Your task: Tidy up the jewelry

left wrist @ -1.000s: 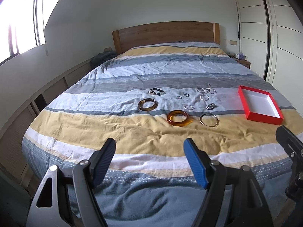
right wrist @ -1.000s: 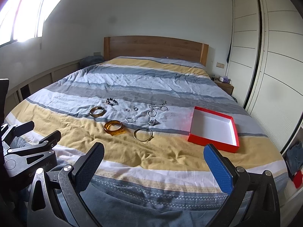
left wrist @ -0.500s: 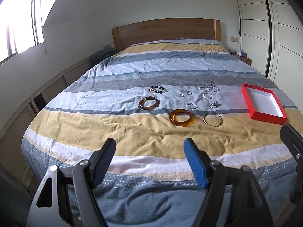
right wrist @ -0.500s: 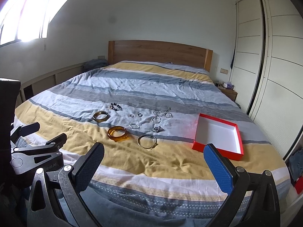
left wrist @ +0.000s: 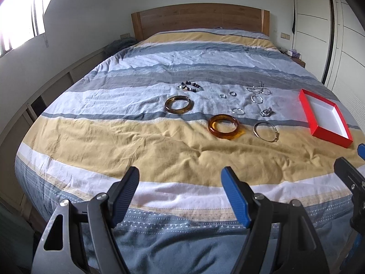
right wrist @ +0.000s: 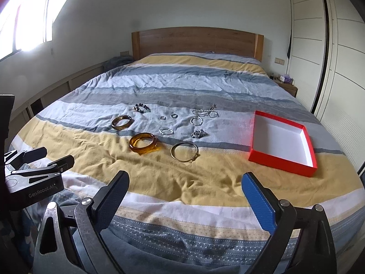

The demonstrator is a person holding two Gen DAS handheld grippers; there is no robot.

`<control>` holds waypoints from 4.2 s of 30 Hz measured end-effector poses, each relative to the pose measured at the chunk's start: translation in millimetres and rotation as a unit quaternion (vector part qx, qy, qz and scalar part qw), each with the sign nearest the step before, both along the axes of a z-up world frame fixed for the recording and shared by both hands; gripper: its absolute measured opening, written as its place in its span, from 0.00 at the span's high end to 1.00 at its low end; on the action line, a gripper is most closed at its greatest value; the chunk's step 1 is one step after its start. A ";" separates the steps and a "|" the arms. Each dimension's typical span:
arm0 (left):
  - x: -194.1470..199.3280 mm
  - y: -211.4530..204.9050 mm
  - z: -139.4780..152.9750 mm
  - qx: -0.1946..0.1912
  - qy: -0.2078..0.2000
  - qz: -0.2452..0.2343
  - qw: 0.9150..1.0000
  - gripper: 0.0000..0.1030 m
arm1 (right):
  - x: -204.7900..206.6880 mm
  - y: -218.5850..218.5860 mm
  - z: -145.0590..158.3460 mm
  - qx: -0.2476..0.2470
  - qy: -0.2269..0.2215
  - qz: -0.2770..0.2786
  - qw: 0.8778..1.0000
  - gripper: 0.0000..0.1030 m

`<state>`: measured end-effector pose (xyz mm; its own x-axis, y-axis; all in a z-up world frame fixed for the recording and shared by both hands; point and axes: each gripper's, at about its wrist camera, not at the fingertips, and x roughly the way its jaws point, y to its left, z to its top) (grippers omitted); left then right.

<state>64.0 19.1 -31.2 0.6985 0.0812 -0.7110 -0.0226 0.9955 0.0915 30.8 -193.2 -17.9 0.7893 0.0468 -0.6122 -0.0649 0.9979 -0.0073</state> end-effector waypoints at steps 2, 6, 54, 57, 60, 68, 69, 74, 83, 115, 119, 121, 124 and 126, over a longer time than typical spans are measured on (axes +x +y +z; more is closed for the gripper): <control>11.7 1.9 -6.3 -0.005 0.010 -0.001 1.000 0.30 | 11.4 -1.9 -6.0 0.005 0.011 0.003 1.000 0.15; 41.4 5.1 -18.8 -0.017 0.029 -0.003 0.999 0.30 | 44.3 -8.7 -20.3 0.024 0.043 0.016 0.999 0.38; 178.1 -21.7 -80.8 -0.034 0.071 -0.002 0.997 0.91 | 199.0 -2.8 -103.4 -0.040 0.123 0.054 0.990 0.94; 168.1 -22.8 -65.4 -0.038 0.061 -0.006 0.997 0.91 | 186.5 -6.4 -85.6 -0.038 0.110 0.050 0.992 0.94; 156.4 -26.6 -49.5 -0.037 0.049 -0.013 0.998 0.91 | 172.1 -11.4 -66.6 -0.035 0.096 0.045 0.994 0.94; 131.8 -64.6 -6.2 -0.051 0.027 -0.051 0.997 0.91 | 136.6 -46.9 -21.2 -0.020 0.059 0.018 0.998 0.94; 130.4 -75.2 -1.1 -0.055 0.027 -0.060 0.996 0.91 | 132.7 -54.8 -17.0 -0.019 0.056 0.013 0.998 0.94; 134.4 -134.7 11.2 -0.078 0.036 -0.106 0.991 0.91 | 121.4 -116.7 -0.5 -0.021 0.046 -0.028 0.998 0.94; 178.4 -277.8 -2.0 -0.097 0.058 -0.195 0.974 0.91 | 147.5 -246.8 -10.3 -0.047 0.059 -0.106 0.992 0.94; 157.7 -325.9 -96.6 -0.072 0.182 -0.157 0.968 0.87 | 165.7 -275.6 -101.8 -0.078 0.164 -0.041 0.983 0.79; 157.0 -325.5 -93.5 -0.078 0.164 -0.160 0.970 0.84 | 156.4 -274.6 -83.5 -0.074 0.145 -0.045 0.986 0.65; 157.7 -326.0 -90.5 -0.087 0.161 -0.164 0.969 0.81 | 150.8 -275.3 -73.0 -0.077 0.137 -0.053 0.986 0.65; 152.8 -326.4 -81.7 -0.096 0.151 -0.171 0.969 0.72 | 140.9 -278.1 -56.5 -0.078 0.126 -0.065 0.987 0.64; 150.4 -328.5 -72.8 -0.103 0.138 -0.174 0.969 0.63 | 131.1 -280.3 -47.4 -0.078 0.121 -0.076 0.987 0.64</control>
<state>214.4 -309.4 -104.0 0.4381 -0.2888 -0.8513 0.3160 0.9360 -0.1550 161.9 -473.5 -65.2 0.6102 -0.1710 -0.7735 0.0677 0.9841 -0.1642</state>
